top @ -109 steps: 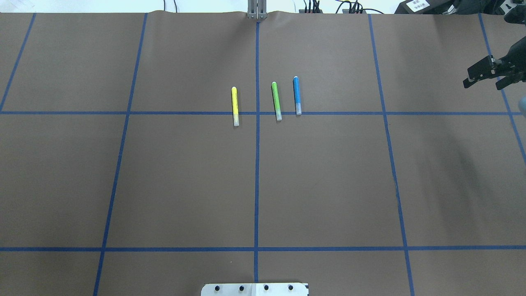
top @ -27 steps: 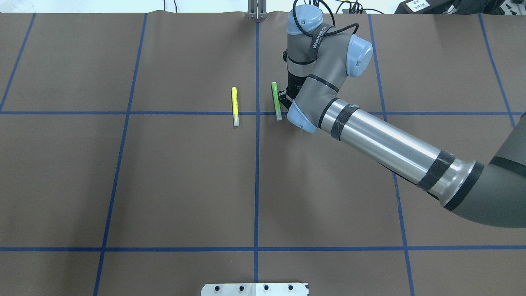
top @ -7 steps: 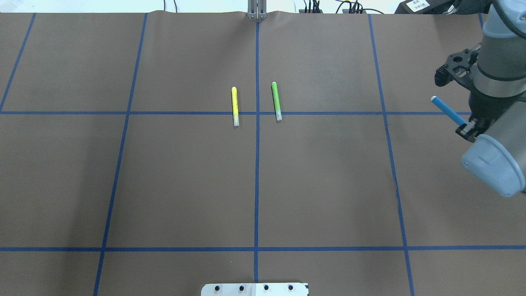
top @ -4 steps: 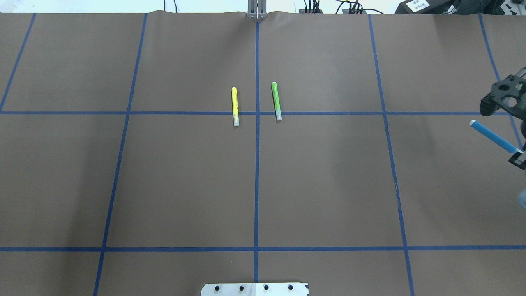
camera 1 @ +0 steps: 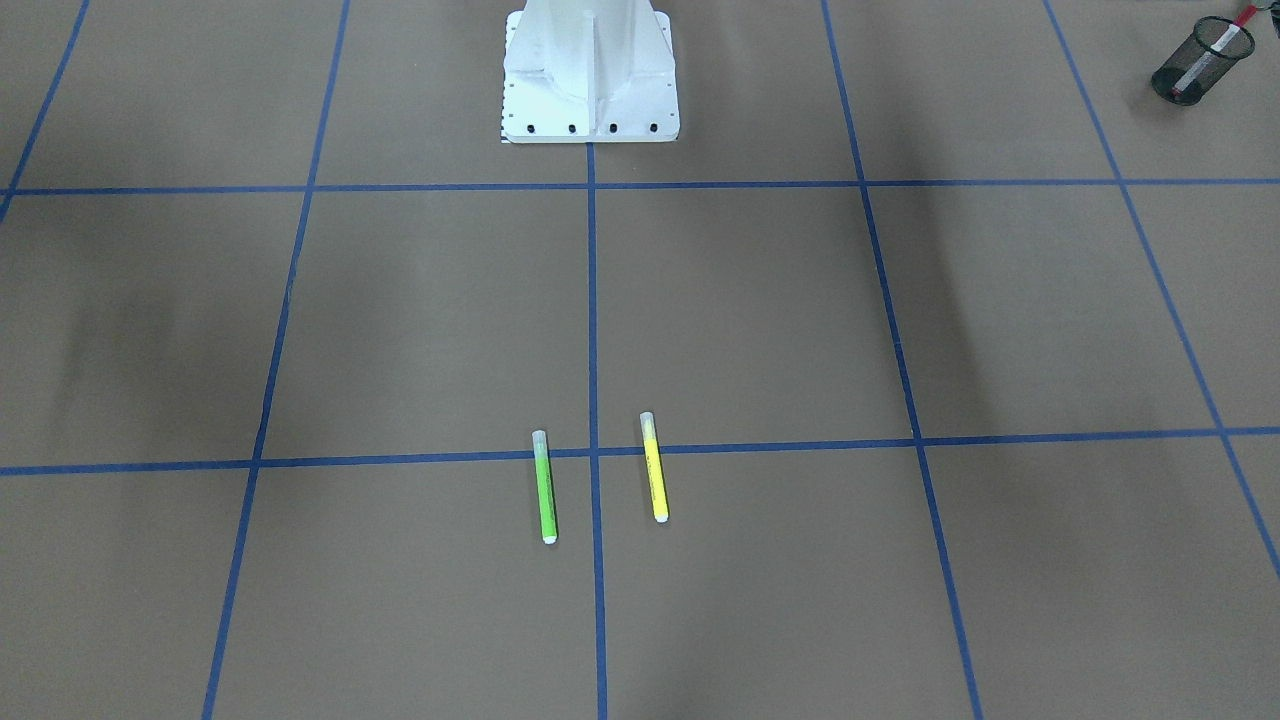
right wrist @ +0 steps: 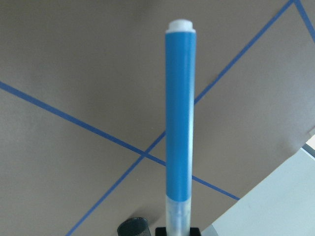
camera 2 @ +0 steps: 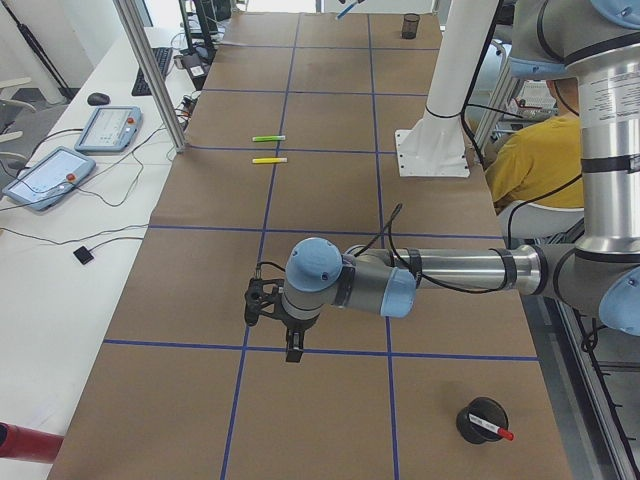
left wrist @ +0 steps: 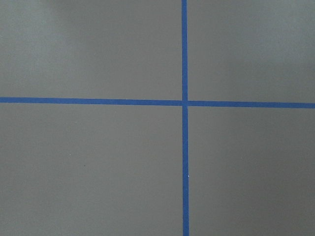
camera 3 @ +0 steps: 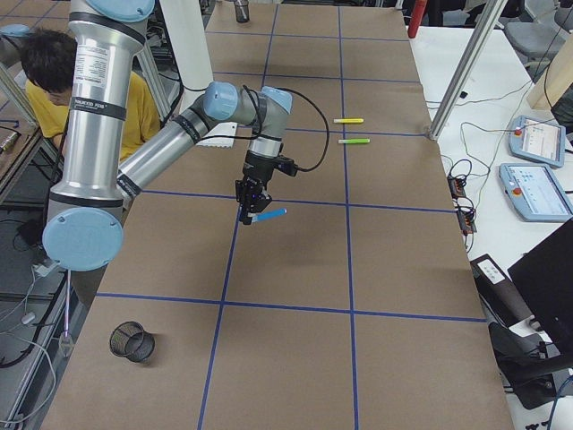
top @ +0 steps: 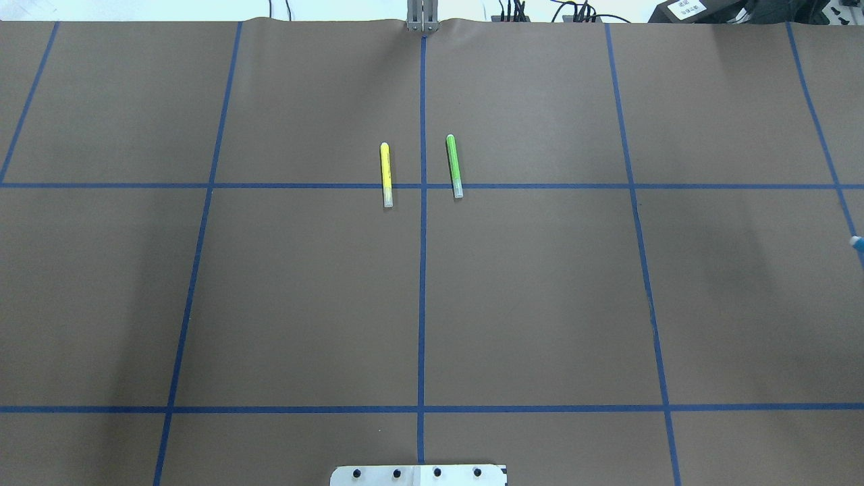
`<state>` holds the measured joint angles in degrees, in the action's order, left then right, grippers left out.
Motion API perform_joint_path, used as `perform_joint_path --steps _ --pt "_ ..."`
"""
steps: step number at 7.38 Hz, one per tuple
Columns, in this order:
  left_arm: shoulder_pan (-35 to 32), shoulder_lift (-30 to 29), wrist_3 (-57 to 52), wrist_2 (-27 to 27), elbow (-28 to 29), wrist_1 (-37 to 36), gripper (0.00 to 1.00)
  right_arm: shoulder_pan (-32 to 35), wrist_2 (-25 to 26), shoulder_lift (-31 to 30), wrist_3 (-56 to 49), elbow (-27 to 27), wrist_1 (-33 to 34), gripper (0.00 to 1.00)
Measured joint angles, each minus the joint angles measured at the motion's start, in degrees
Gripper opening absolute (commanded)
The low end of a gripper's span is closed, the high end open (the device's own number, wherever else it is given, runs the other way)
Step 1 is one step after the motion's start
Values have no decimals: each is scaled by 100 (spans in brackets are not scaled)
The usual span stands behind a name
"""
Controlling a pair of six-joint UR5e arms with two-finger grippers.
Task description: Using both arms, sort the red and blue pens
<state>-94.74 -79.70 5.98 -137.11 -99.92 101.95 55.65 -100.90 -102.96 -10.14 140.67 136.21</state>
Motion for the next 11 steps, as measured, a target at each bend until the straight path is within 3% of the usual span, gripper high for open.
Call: perform_joint_path --steps 2,4,7,11 --pt "0 9 0 0 -1 6 100 14 236 -1298 -84 -119 -1517 0" --pt "10 26 0 0 -1 26 100 42 624 -2117 -417 -259 -2212 0" --pt "73 32 2 0 -9 41 100 74 1030 -2794 -1137 -330 -2325 0" --pt "112 32 8 -108 -42 52 100 80 1067 -3203 -1560 -837 -2260 0"
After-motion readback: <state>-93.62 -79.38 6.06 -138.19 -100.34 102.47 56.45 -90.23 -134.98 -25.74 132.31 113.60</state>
